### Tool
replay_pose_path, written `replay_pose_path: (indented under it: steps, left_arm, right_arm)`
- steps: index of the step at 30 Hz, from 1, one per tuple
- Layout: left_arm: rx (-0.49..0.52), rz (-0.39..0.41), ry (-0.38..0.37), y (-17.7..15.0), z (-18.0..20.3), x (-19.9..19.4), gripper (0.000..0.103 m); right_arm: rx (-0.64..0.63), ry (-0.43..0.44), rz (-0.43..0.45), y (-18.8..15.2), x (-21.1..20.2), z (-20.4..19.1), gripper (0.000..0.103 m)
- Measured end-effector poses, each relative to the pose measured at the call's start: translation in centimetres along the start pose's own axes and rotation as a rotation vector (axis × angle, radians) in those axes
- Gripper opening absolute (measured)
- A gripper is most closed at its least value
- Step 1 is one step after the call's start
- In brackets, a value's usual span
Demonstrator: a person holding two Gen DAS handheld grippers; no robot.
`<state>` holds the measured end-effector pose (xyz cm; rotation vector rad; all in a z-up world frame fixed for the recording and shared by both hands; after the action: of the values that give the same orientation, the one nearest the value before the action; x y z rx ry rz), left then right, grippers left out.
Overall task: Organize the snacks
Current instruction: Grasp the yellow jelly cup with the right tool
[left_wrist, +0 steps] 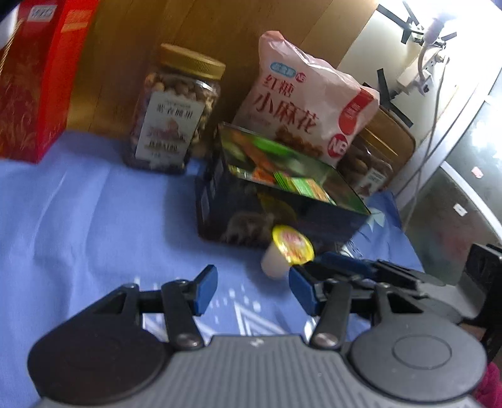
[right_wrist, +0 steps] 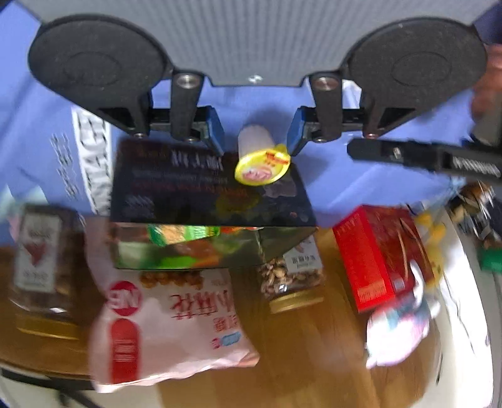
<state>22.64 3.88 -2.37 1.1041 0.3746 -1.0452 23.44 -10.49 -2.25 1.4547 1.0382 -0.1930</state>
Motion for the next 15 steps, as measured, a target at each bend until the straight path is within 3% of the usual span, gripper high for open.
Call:
replay_pose_path:
  steps: [3, 8, 10, 12, 15]
  left_arm:
    - [0.031, 0.01, 0.031, 1.0, 0.3, 0.8, 0.055]
    - [0.083, 0.017, 0.143, 1.7, 0.4, 1.9, 0.055]
    - [0.096, 0.015, 0.191, 1.4, 0.0, 2.1, 0.055]
    - [0.101, 0.01, 0.23, 1.2, -0.3, 2.1, 0.055]
    - [0.102, 0.012, 0.275, 0.8, -0.9, 1.7, 0.055]
  right_arm:
    - [-0.045, -0.001, -0.03, 0.7, 2.0, 0.1, 0.057]
    - [-0.098, -0.002, -0.038, 1.0, 3.4, -0.4, 0.057]
    - [-0.1, 0.012, -0.05, 0.8, 3.9, -0.6, 0.053]
    - [-0.121, -0.016, -0.064, 0.4, 4.2, -0.8, 0.038]
    - [-0.085, -0.005, -0.062, 0.1, 3.6, -0.5, 0.038]
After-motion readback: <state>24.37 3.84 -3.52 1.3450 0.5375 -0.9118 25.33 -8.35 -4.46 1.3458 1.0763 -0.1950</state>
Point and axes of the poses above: each gripper's, at about its wrist camera, not at the fingertips, and x roughly the way its jaws point, z to its right, y to its top, the point moved 9 cm from there along x, roughly the way its jaws point, and after that the axes turned 11 degrees about -z, right-handed, at the moved point
